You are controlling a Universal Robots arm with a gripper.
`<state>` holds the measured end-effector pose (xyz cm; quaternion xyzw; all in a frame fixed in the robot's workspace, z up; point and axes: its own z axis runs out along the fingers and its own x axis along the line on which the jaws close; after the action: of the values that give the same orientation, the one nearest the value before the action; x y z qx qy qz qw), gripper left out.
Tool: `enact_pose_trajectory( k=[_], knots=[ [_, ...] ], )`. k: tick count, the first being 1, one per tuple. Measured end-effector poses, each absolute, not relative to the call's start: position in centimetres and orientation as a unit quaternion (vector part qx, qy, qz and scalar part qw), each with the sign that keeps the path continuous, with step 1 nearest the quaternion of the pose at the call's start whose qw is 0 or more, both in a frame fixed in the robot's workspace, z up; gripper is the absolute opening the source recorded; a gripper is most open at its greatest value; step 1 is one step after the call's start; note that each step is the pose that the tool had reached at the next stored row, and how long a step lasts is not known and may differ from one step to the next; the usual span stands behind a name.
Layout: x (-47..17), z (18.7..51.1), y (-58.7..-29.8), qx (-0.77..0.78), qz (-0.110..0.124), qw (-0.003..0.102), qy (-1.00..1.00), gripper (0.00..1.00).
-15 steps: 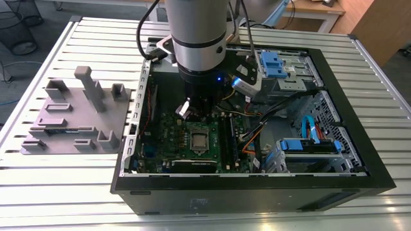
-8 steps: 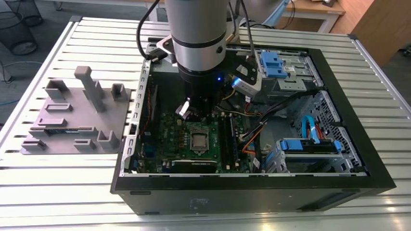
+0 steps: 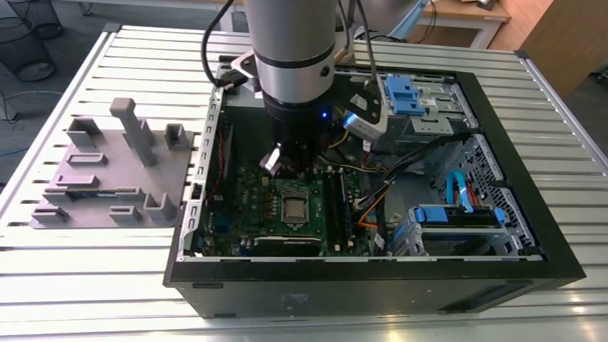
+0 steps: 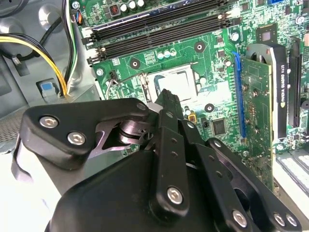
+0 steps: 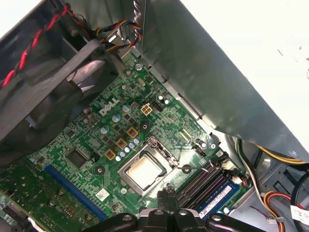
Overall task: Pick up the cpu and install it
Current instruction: 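Install the first cpu locking lever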
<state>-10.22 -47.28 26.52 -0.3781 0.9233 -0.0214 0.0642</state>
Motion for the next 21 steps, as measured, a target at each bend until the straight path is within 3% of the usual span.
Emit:
enact_pose_trajectory(
  k=[21],
  knots=[
    [-10.22,27.06,-47.28,-0.378,-0.022,0.065,0.923,0.11]
  ],
)
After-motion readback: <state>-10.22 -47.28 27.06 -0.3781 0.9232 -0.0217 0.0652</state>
